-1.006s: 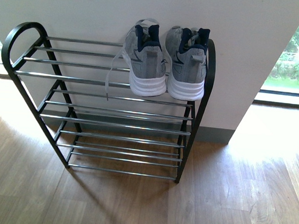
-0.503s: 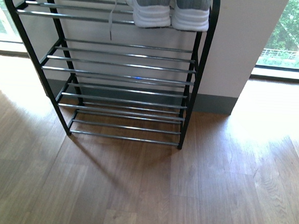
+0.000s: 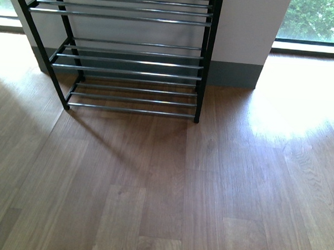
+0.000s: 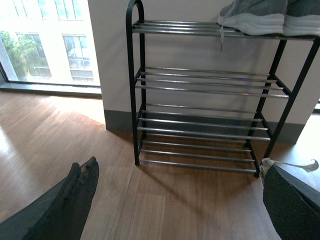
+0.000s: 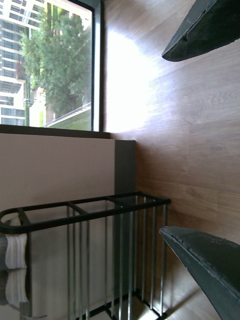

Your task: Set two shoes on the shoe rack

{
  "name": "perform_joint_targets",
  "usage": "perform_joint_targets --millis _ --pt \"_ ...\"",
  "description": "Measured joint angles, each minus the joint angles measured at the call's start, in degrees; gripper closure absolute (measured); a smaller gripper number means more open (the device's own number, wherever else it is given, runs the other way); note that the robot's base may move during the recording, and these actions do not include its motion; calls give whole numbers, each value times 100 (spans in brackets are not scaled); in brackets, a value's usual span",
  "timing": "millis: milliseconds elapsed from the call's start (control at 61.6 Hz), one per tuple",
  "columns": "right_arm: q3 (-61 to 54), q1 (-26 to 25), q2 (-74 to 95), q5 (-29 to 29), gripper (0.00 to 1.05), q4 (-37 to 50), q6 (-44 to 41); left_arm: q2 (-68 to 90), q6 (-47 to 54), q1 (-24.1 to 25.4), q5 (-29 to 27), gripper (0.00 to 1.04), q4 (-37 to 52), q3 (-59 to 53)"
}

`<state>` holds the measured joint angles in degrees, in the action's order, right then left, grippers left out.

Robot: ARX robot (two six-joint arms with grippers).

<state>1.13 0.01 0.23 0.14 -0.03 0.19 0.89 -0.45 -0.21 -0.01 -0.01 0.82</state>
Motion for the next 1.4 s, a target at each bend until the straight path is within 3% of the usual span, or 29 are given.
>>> perform_joint_targets --millis 1395 --pt "0 -2 0 0 9 -4 0 0 2 0 7 9 0 0"
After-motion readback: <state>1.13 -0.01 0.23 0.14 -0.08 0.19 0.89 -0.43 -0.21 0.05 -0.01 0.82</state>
